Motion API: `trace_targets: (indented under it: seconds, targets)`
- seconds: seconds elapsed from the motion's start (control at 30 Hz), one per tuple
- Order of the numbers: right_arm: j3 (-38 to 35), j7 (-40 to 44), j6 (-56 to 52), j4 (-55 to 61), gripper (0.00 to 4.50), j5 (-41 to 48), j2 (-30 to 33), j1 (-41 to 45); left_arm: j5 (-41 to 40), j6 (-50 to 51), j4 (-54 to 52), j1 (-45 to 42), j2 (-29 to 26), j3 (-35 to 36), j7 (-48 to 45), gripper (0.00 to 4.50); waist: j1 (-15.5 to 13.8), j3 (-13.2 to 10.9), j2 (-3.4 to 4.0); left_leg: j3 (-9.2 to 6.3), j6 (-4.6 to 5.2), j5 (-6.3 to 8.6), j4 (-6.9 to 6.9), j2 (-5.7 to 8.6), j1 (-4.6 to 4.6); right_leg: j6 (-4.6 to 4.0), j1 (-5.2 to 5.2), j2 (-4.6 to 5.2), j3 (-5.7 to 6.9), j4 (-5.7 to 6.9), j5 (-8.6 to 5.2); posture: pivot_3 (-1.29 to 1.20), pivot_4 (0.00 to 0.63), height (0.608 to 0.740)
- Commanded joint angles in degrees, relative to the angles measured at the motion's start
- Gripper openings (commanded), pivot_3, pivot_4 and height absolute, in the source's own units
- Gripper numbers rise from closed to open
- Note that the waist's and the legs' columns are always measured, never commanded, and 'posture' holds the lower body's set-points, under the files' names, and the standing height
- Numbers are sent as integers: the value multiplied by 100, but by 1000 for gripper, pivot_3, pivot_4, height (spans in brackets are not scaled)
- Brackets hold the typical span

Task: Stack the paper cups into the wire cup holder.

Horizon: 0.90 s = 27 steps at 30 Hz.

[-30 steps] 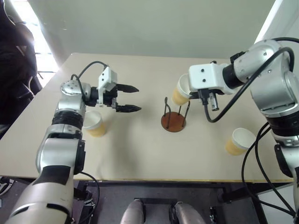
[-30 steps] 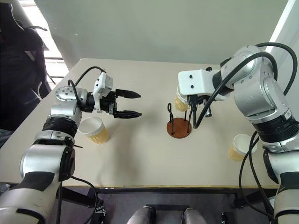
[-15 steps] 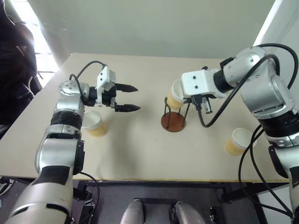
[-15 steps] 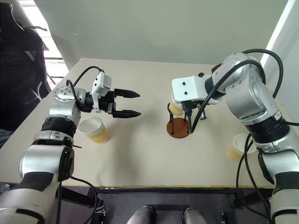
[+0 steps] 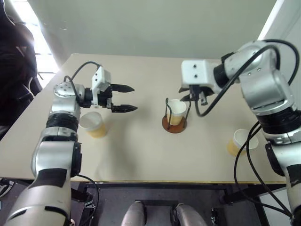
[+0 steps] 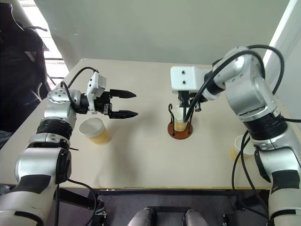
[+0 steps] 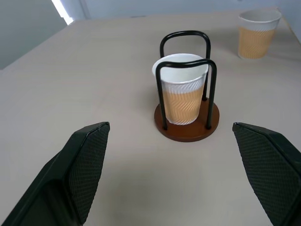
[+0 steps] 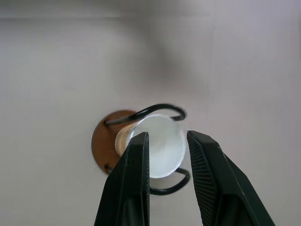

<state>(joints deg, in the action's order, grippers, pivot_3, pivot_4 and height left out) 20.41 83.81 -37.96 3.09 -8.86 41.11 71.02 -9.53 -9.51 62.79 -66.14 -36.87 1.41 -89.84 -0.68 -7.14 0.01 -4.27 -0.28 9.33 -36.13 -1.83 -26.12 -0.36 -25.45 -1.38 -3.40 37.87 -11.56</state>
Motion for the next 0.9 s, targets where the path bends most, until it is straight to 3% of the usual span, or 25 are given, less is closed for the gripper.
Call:
trace_targets:
  seconds: [0.03,0.33,0.6,0.73,0.9]
  targets:
    - [-720,-93,-615,242,1211,534,226,-9,-26,-17,-137,-242,-273,131,-147,4500,-3,0,0,-1,0,0,1,-1,-2,0,-1,1,-1,-2,0,0,150,740]
    - [-1540,-239,-1910,652,1211,2118,307,-592,-299,707,-231,-498,-707,-107,-266,4500,10,0,-1,5,-2,-1,1,-2,3,5,0,0,-8,3,-3,0,150,740]
    - [-1431,-501,-1992,643,1211,2705,502,-671,-702,1615,-829,-933,-1252,-573,-266,4500,7,1,-1,3,-2,-3,3,-2,-1,6,-5,0,-15,1,-5,0,150,740]
    - [-1329,-513,-1928,607,1211,2879,587,-639,-988,1304,-2269,-390,-2341,-1882,-266,4500,40,0,0,14,-2,0,13,1,-1,1,-13,-4,-21,1,-16,0,150,740]
    - [-1241,-469,-1784,534,1211,3043,657,-653,-1379,845,-3423,239,-3685,-2901,-266,4500,81,1,-1,5,-5,8,13,-4,1,-5,-24,-15,-28,9,-27,0,150,740]
